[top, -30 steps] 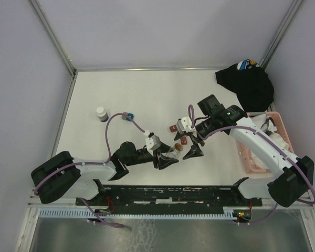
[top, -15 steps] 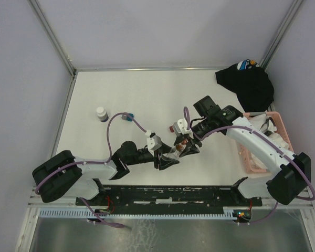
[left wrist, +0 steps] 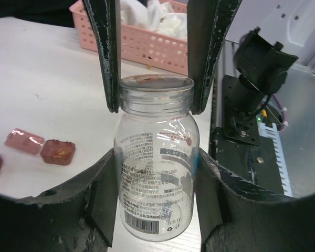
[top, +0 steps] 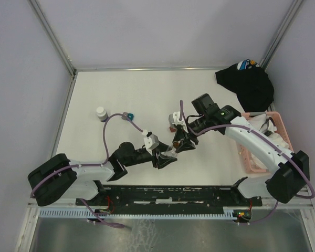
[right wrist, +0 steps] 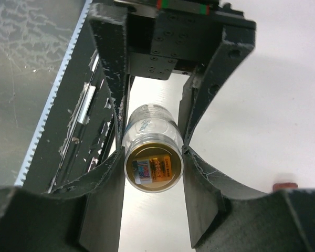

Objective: Sort the pills into containers

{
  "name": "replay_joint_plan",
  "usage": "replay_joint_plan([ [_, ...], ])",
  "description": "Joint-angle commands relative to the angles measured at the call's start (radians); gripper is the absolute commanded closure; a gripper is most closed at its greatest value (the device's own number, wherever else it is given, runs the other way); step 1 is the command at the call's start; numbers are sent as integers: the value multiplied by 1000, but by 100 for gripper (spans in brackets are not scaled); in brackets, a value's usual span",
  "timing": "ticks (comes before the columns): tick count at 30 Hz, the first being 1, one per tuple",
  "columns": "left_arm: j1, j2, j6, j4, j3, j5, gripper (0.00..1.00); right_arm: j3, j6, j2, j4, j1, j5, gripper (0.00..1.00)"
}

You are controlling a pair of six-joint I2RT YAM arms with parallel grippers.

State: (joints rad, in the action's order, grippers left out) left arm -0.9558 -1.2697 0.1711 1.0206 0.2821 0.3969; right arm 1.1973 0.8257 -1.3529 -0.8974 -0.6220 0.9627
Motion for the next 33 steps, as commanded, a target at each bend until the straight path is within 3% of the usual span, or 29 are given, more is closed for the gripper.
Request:
replay_joint_plan([
  [1, 0, 65, -14, 2, 1, -190, 97, 34, -316, -38, 180, 2, -131, 76],
  [4, 0, 85, -26, -4, -11, -236, 97, 50, -389, -66, 190, 2, -131, 78],
  [13, -1, 86, -16, -11, -22, -229, 94, 61, -386, -87, 168, -2, -9, 81],
  [23, -1, 103, 15, -42, -12, -288, 57, 33, -554, -101, 292, -4, -33, 82],
  [27, 0, 116, 33, -49, -23, -321, 40, 33, -565, -108, 299, -4, -34, 82],
  [33, -1, 140, 39, -60, -42, -333, 23, 36, -554, -100, 296, -1, -31, 83],
])
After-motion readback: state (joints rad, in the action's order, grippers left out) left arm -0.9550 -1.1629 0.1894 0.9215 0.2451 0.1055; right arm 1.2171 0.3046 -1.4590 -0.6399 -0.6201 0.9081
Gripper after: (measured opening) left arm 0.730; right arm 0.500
